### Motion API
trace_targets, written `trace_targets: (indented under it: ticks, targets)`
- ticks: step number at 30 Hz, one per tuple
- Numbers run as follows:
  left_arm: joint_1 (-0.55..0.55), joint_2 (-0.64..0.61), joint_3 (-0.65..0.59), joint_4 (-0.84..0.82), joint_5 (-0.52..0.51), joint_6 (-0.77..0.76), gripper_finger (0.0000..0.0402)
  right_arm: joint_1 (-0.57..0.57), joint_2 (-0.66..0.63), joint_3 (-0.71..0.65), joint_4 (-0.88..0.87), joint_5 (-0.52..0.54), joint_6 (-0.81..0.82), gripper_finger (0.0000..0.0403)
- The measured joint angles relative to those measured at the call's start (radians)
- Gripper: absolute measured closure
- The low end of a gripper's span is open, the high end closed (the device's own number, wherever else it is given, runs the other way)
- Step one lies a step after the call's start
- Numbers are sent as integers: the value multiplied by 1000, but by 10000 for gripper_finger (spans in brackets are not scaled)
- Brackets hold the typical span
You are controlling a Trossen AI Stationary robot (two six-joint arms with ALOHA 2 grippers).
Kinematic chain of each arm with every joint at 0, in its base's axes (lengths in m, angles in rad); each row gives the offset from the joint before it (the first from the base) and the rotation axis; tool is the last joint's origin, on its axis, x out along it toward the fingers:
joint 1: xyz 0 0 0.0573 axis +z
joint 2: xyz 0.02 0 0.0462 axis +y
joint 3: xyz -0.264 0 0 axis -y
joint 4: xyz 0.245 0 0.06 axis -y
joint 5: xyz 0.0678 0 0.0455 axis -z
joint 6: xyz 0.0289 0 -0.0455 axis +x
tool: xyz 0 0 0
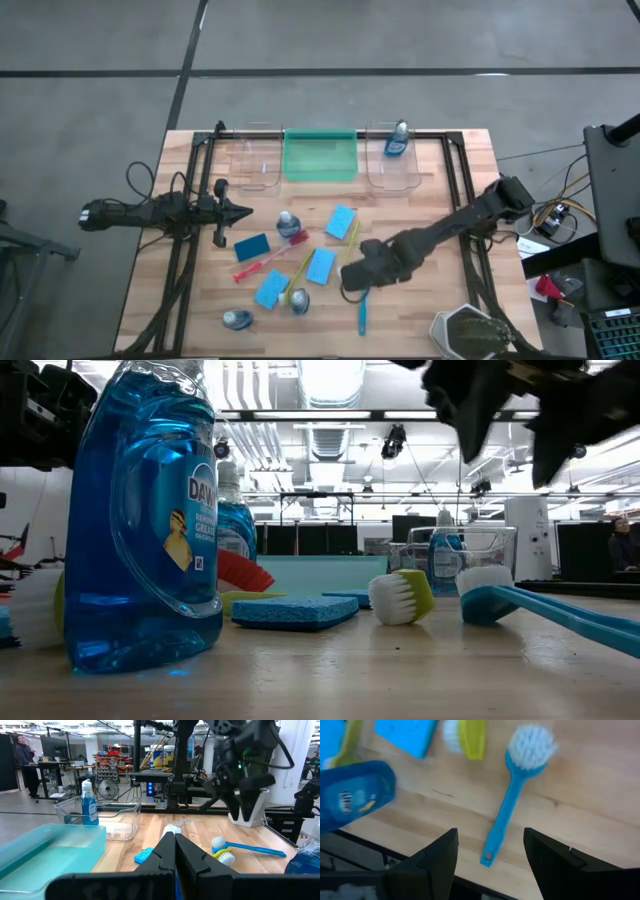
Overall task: Pick & Place Kitchen Sink Supplies
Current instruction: Put the blue dishwashing brush into the green bin
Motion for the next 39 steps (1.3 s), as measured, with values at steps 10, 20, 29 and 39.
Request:
trace_targets:
  ticks: [10, 20, 29, 39]
  targets:
    - [0, 0, 0, 0, 0, 0, 399, 22, 92, -52, 94, 6, 30, 181]
    - [0, 0, 0, 0, 0, 0, 399, 21, 207, -35, 107, -41, -16, 182]
    - [0, 2, 0, -2, 0, 0, 399, 17, 221, -18, 104, -94, -117, 235]
    - [0, 2, 0, -3, 0, 0, 399, -12, 190, -18, 95, -100, -211, 343]
